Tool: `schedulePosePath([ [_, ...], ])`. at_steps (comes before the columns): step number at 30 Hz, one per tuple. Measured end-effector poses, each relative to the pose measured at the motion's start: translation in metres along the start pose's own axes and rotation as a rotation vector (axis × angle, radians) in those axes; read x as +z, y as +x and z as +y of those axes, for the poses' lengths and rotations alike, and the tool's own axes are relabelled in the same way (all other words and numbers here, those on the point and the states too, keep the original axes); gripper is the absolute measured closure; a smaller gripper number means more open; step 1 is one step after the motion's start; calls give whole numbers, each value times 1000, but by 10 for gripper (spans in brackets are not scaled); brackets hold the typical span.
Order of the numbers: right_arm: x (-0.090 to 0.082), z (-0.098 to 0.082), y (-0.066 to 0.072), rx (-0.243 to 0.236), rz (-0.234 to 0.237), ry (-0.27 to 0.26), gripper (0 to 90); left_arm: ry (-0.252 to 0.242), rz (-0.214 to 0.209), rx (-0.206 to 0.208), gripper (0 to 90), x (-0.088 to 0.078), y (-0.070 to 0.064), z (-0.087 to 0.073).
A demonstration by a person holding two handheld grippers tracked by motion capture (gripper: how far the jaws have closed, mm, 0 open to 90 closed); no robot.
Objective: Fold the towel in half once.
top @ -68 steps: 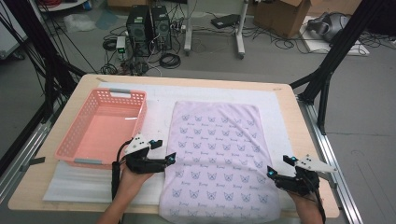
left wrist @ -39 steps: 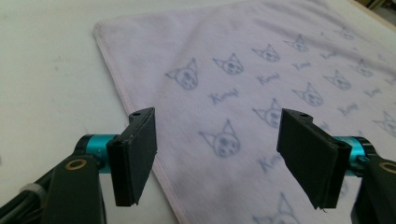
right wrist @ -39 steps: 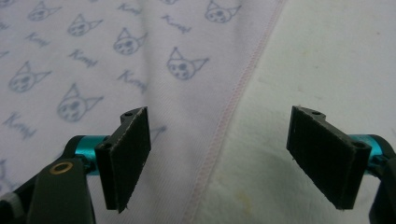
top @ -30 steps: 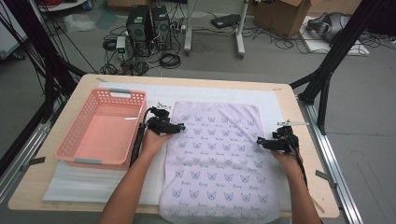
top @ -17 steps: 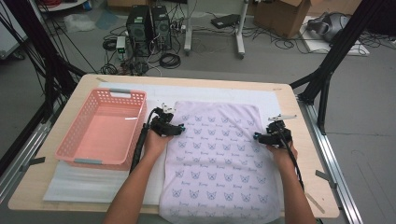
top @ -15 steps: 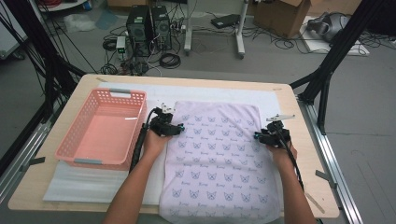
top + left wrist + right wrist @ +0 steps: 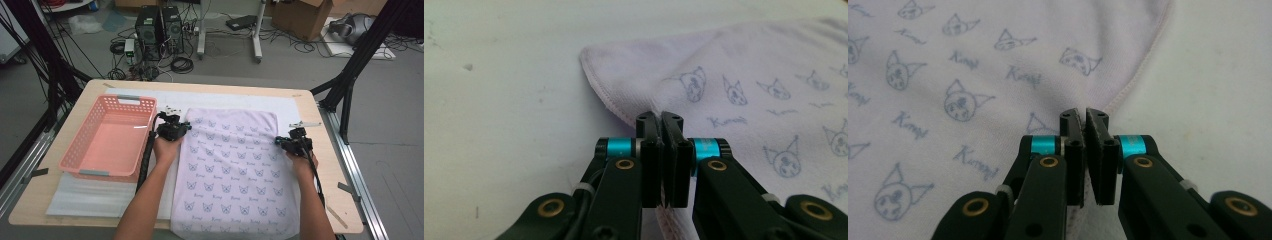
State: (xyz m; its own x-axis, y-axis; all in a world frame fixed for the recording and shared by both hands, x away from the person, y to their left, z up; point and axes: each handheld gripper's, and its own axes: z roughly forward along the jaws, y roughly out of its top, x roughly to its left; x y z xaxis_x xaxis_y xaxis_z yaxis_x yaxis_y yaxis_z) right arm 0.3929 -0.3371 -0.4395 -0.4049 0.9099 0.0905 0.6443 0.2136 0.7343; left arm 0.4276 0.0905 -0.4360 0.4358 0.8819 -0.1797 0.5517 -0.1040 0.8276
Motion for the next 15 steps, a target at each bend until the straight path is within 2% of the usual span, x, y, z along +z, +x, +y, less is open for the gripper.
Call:
schedulePosePath([
  [3,-6,3,-1,-5,-15,-53,865,-30,-8,-27,870,-4,1,7],
  [6,-15,7,-1,4,-20,-115,865,-54,-13,-33,870,-10,-1,14],
  [8,-19,8,-1,6,-8,-125,865,-68,-30,-41,870,-17,-1,17],
  [15,-40,8,6,-14,28,-166,864,-65,-70,-16,869,-44,-9,23],
])
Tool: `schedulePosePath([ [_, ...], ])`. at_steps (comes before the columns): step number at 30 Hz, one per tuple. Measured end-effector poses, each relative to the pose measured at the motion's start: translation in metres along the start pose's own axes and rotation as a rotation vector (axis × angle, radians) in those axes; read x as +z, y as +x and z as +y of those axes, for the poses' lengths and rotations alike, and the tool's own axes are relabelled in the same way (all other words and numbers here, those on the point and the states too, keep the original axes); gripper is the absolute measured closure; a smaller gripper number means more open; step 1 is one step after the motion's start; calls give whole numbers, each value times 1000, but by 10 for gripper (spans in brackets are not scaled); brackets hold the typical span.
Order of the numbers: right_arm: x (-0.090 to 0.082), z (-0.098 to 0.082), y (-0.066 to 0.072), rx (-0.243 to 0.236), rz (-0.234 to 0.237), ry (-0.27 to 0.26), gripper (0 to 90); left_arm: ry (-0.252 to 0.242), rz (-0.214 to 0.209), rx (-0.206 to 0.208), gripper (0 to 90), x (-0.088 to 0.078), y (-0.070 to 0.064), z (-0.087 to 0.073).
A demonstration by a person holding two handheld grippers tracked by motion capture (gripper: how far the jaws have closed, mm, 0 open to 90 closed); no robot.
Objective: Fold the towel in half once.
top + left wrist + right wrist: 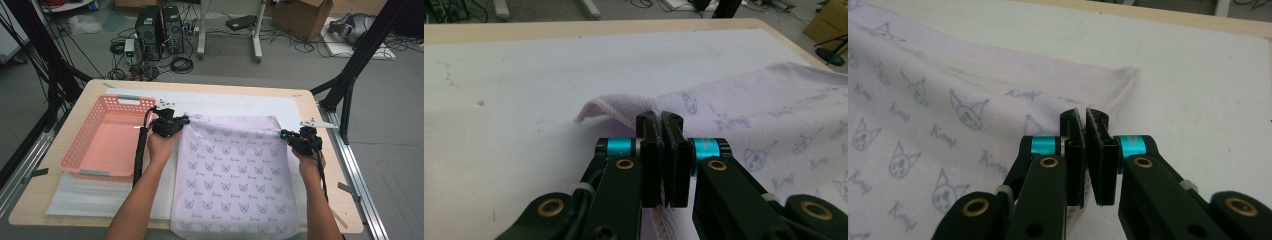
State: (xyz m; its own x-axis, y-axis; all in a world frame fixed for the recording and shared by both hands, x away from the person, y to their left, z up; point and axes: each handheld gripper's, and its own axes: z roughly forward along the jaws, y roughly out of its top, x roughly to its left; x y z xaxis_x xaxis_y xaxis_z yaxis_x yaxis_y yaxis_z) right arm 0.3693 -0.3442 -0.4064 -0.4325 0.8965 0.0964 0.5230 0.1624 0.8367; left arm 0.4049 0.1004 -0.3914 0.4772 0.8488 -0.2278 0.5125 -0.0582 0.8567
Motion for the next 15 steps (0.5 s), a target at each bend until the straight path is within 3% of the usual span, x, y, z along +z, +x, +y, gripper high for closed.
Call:
schedulePosePath([
  [4,-15,-2,5,-17,2,-1,864,-11,-29,6,869,-14,-8,2],
  [10,-37,-10,9,-32,25,-5,864,1,-89,-13,869,-28,-13,-13],
  [15,-51,-17,15,-48,52,2,864,5,-108,10,869,-44,-20,-23],
])
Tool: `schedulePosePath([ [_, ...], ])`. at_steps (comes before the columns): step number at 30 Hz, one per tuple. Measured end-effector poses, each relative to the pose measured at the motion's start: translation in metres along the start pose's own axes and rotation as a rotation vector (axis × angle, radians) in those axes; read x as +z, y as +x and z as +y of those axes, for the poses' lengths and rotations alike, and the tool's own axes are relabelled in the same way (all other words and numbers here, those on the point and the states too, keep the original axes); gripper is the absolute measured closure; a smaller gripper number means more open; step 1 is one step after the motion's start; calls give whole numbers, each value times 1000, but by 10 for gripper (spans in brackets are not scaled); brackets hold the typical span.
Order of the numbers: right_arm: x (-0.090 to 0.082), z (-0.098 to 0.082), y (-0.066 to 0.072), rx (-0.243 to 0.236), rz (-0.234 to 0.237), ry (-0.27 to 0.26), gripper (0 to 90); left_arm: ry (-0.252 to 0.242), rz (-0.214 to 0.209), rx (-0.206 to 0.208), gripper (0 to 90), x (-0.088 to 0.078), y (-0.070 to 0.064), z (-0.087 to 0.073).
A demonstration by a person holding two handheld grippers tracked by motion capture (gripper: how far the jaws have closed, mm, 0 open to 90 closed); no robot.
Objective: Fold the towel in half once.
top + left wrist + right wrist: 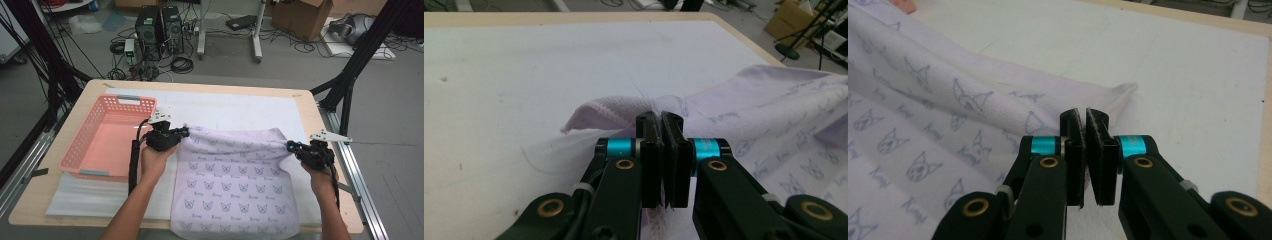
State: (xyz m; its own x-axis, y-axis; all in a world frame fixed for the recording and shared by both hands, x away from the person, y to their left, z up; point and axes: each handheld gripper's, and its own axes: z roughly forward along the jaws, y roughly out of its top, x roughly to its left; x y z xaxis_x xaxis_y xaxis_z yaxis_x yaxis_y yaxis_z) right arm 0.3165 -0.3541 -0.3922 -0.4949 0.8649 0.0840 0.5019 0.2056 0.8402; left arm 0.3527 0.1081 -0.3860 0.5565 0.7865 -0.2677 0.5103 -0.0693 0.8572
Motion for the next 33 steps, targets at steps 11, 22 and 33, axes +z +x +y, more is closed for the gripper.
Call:
schedulePosePath([
  [11,-17,-25,14,-4,30,6,863,26,-49,48,867,-21,-13,-31],
  [22,-27,-54,27,-7,52,68,863,76,-87,69,867,-34,-17,-67],
  [33,-24,-61,17,93,75,78,678,108,-42,-8,548,-13,-7,-67],
])
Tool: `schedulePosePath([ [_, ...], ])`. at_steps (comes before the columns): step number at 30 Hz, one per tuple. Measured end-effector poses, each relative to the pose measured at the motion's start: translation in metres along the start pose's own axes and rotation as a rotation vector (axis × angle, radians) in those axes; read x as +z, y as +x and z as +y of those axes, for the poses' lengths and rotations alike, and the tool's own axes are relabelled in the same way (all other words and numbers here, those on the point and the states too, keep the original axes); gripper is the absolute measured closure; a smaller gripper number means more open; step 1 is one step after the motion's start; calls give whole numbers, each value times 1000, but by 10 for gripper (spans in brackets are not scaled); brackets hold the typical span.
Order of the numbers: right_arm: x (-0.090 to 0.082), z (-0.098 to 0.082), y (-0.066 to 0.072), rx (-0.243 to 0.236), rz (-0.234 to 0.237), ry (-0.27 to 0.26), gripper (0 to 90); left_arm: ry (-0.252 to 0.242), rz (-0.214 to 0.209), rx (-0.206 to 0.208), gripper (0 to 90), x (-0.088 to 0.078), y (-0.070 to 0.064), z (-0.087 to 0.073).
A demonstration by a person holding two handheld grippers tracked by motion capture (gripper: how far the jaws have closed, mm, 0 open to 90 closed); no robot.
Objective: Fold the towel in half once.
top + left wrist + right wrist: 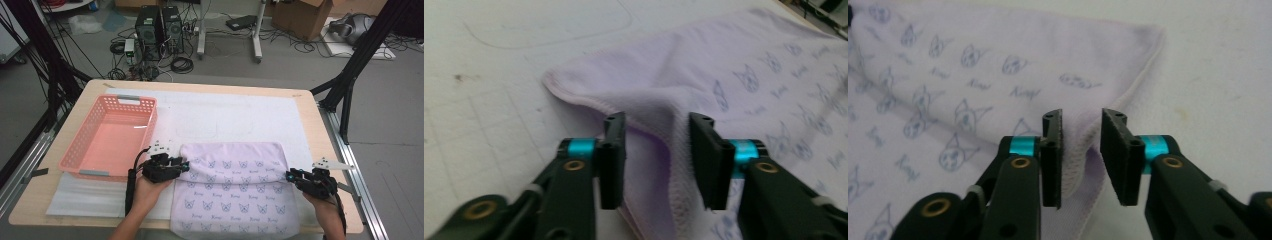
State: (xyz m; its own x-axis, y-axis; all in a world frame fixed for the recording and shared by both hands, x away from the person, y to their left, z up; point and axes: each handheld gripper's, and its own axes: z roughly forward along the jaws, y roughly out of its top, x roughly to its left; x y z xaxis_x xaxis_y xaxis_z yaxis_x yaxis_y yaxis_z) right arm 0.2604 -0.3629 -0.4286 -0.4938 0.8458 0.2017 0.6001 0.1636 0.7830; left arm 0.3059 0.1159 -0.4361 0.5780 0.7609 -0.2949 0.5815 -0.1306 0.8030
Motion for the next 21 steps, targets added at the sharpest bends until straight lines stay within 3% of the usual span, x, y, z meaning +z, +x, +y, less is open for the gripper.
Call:
schedulePosePath([
  [5,4,16,-5,24,-39,-13,616,-8,33,-47,467,12,12,14],
  [8,6,32,-8,39,-56,-40,596,-54,35,-79,460,11,14,22],
  [10,8,42,-9,48,-76,-40,588,-71,43,-75,456,10,15,29],
  [15,26,55,-12,36,-126,34,572,-25,79,-73,451,24,21,36],
  [18,40,53,-13,30,-131,89,554,35,108,-56,451,36,23,32],
  [21,54,50,-10,22,-140,129,554,79,100,-61,448,46,22,29],
])
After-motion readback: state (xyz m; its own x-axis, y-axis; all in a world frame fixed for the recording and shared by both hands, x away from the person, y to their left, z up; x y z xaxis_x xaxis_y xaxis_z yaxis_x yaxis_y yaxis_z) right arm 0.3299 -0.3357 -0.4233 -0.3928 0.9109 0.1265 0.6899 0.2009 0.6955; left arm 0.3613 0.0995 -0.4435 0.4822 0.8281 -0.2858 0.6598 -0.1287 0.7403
